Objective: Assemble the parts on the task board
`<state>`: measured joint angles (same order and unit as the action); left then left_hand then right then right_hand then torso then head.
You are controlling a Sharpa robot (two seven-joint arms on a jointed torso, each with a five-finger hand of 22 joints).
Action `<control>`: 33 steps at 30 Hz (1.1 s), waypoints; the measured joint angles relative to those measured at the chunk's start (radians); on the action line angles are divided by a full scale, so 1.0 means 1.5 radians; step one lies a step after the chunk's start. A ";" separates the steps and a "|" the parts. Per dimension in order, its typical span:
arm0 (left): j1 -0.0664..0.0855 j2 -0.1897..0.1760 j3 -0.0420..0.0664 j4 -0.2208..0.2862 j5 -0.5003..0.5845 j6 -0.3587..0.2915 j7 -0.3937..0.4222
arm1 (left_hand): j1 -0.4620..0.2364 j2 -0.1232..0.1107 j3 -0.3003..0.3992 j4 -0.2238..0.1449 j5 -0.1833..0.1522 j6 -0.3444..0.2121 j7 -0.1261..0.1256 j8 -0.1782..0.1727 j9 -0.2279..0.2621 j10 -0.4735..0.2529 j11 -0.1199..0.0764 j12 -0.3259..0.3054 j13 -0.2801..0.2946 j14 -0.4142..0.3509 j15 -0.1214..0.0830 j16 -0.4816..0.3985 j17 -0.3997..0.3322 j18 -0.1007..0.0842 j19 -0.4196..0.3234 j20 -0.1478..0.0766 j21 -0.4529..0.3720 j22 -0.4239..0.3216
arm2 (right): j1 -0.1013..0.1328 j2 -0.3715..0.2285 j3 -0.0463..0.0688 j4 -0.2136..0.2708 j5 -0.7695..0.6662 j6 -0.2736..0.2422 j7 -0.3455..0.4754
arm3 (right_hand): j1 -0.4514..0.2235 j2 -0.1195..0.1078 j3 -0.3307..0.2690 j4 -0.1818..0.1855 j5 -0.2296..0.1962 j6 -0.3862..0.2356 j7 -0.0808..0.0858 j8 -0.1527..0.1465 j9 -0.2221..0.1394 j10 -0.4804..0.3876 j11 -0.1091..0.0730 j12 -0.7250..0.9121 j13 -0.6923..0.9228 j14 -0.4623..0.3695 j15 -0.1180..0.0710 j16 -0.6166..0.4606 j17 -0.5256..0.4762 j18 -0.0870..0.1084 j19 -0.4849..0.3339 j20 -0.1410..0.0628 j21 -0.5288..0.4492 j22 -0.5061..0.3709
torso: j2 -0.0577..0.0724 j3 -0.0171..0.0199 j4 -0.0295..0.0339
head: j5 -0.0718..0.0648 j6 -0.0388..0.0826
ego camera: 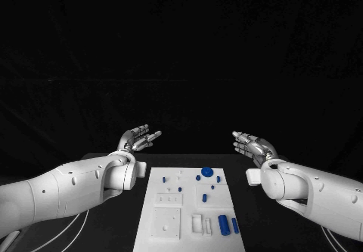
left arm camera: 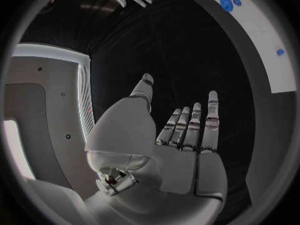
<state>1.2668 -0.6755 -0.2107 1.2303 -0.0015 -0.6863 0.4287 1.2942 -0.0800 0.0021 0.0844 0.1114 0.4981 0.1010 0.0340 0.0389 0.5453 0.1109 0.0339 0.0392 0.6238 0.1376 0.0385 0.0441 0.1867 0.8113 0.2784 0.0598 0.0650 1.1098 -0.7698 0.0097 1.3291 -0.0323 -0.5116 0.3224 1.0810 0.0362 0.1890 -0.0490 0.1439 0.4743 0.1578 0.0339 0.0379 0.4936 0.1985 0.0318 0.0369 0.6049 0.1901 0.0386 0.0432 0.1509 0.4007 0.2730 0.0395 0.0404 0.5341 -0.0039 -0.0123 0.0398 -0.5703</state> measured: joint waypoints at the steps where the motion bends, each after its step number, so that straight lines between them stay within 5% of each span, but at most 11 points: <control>1: 0.004 0.002 -0.003 -0.006 0.000 0.004 -0.003 | 0.020 0.000 -0.002 0.002 0.003 0.010 0.002 0.000 0.001 0.010 0.002 0.003 0.001 0.011 0.002 0.003 0.001 0.009 0.013 0.003 0.003 0.001 | 0.002 0.000 0.000 -0.008 -0.003 0.015 -0.010 | 0.016 0.000 0.003 -0.003 0.002 0.008 0.001 0.000 0.001 0.008 0.003 0.002 0.001 0.011 0.003 0.002 0.001 0.002 0.005 0.003 0.002 0.001 | 0.000 0.0000 0.0000 | 0.000 0.000; 6: 0.012 0.007 -0.011 -0.021 -0.002 0.019 -0.016 | 0.026 0.000 -0.002 0.002 0.003 0.012 0.002 0.000 0.001 0.012 0.002 0.003 0.001 0.014 0.002 0.003 0.001 0.010 0.018 0.004 0.003 0.002 | 0.009 0.003 0.001 -0.038 -0.015 0.083 -0.054 | 0.036 -0.003 0.006 -0.014 0.008 0.013 0.001 0.000 0.001 0.015 0.009 0.002 0.001 0.028 0.008 0.002 0.001 0.002 0.014 -0.004 0.002 0.001 | 0.000 -0.0002 -0.0001 | 0.000 0.000; 9: 0.012 0.007 -0.011 -0.022 -0.003 0.026 -0.021 | 0.026 0.000 -0.002 0.002 0.003 0.016 0.006 0.002 0.001 0.016 0.006 0.003 0.001 0.020 0.003 0.003 0.001 0.010 0.018 0.004 0.003 0.002 | 0.012 0.003 0.001 -0.047 -0.022 0.116 -0.076 | 0.057 -0.009 0.006 -0.035 0.015 0.022 0.003 0.002 0.001 0.025 0.012 0.002 0.001 0.048 0.014 0.002 0.002 -0.022 0.027 -0.016 0.002 0.001 | 0.000 -0.0002 -0.0002 | 0.000 0.000; 11: 0.012 0.007 -0.011 -0.022 -0.004 0.030 -0.023 | 0.030 0.005 -0.004 0.000 0.003 0.023 0.013 0.003 0.001 0.030 0.008 0.003 0.002 0.038 0.004 0.003 0.002 0.010 0.025 0.004 0.003 0.002 | 0.012 0.004 0.002 -0.053 -0.030 0.130 -0.085 | 0.078 -0.015 0.007 -0.052 0.015 0.042 0.003 0.002 0.003 0.048 0.013 0.002 0.003 0.077 0.019 0.005 0.003 -0.024 0.054 -0.025 0.009 0.004 | 0.000 -0.0002 -0.0004 | 0.000 -0.001; 15: 0.012 0.003 -0.011 -0.018 -0.006 0.041 -0.028 | 0.040 0.021 -0.013 -0.033 0.005 0.073 0.025 0.003 0.004 0.078 0.018 0.006 0.004 0.092 0.007 0.005 0.004 0.010 0.046 -0.001 0.007 0.004 | 0.012 0.014 0.002 -0.076 -0.092 0.143 -0.097 | 0.097 -0.021 0.005 -0.075 0.016 0.092 0.009 0.006 0.005 0.103 0.011 0.004 0.005 0.153 0.012 0.008 0.007 -0.024 0.109 -0.036 0.014 0.007 | 0.000 -0.0001 -0.0012 | 0.001 -0.009; 19: 0.012 -0.001 -0.011 -0.014 -0.010 0.050 -0.030 | 0.060 0.047 -0.021 -0.079 0.031 0.154 0.037 0.009 0.008 0.184 0.028 0.009 0.008 0.218 0.015 0.015 0.009 0.007 0.082 -0.032 0.025 0.009 | 0.012 0.023 0.002 -0.089 -0.167 0.148 -0.103 | 0.104 -0.021 0.010 -0.102 0.055 0.199 0.016 0.012 0.010 0.233 -0.005 0.010 0.011 0.292 -0.012 0.012 0.012 -0.034 0.251 -0.059 0.040 0.016 | 0.000 -0.0001 -0.0014 | 0.002 -0.013; 21: 0.012 -0.003 -0.011 -0.011 -0.013 0.055 -0.031 | 0.075 0.061 -0.022 -0.103 0.047 0.254 0.038 0.020 0.013 0.284 0.027 0.013 0.012 0.278 0.010 0.024 0.013 -0.022 0.115 -0.065 0.046 0.016 | 0.012 0.029 0.002 -0.096 -0.208 0.148 -0.105 | 0.104 -0.021 0.021 -0.113 0.078 0.284 0.014 0.018 0.016 0.310 -0.017 0.015 0.014 0.342 -0.031 0.016 0.016 -0.034 0.311 -0.075 0.054 0.019 | 0.000 -0.0001 -0.0016 | 0.002 -0.014; 22: 0.012 -0.006 -0.011 -0.008 -0.015 0.057 -0.032 | 0.081 0.067 -0.019 -0.110 0.052 0.289 0.039 0.024 0.015 0.313 0.025 0.015 0.012 0.304 0.004 0.030 0.016 -0.026 0.131 -0.078 0.057 0.021 | 0.012 0.034 0.002 -0.101 -0.238 0.149 -0.106 | 0.104 -0.021 0.027 -0.119 0.086 0.311 0.012 0.020 0.018 0.331 -0.023 0.015 0.014 0.367 -0.041 0.021 0.018 -0.034 0.333 -0.084 0.062 0.022 | 0.000 -0.0001 -0.0017 | 0.003 -0.015; 24: 0.012 -0.011 -0.011 -0.003 -0.018 0.061 -0.033 | 0.089 0.075 -0.016 -0.125 0.054 0.325 0.035 0.024 0.015 0.356 0.017 0.015 0.012 0.353 -0.013 0.031 0.019 -0.042 0.159 -0.106 0.081 0.032 | 0.012 0.041 0.003 -0.109 -0.286 0.149 -0.106 | 0.101 -0.024 0.051 -0.132 0.101 0.346 0.005 0.020 0.019 0.364 -0.036 0.015 0.014 0.440 -0.068 0.028 0.027 -0.034 0.398 -0.110 0.086 0.025 | 0.001 -0.0001 -0.0024 | 0.004 -0.016; 28: 0.018 -0.026 -0.011 0.015 -0.028 0.072 -0.036 | 0.091 0.078 -0.008 -0.139 0.057 0.349 0.027 0.024 0.016 0.405 0.003 0.015 0.012 0.409 -0.036 0.042 0.027 -0.053 0.187 -0.132 0.116 0.052 | 0.013 0.060 0.006 -0.127 -0.402 0.148 -0.107 | 0.093 -0.032 0.072 -0.147 0.121 0.381 -0.005 0.020 0.020 0.401 -0.056 0.015 0.014 0.558 -0.110 0.058 0.057 -0.030 0.516 -0.151 0.135 0.039 | 0.006 -0.0004 -0.0028 | 0.005 -0.017; 33: 0.027 -0.047 -0.011 0.047 -0.042 0.088 -0.039 | 0.094 0.081 -0.007 -0.157 0.057 0.378 0.020 0.024 0.018 0.456 -0.016 0.015 0.012 0.467 -0.065 0.081 0.043 -0.065 0.203 -0.166 0.178 0.094 | 0.016 0.081 0.009 -0.143 -0.540 0.149 -0.106 | 0.097 -0.037 0.067 -0.154 0.124 0.413 -0.018 0.020 0.020 0.429 -0.071 0.015 0.014 0.573 -0.131 0.245 0.174 -0.003 0.627 -0.179 0.199 0.069 | 0.017 -0.0011 -0.0016 | 0.005 -0.012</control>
<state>1.3072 -0.7453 -0.2274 1.3015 -0.0650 -0.5549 0.3704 1.4354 0.0409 -0.0083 -0.1511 0.1963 1.0649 0.1305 0.0699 0.0653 1.2300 0.0862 0.0571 0.0578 1.3242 0.0408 0.1593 0.1083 0.0889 1.1163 0.0290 0.3271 0.2058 1.1331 -0.6490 0.0226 1.1140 -0.8423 -0.2883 0.1631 1.2268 -0.0187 0.2903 -0.2803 0.3293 1.0931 0.1308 0.0636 0.0682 1.1373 0.0922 0.0536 0.0580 1.4650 -0.0061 0.4065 0.3042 0.1462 1.3411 0.0045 0.3379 0.1438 0.5592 -0.0056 -0.0147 0.0468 -0.5889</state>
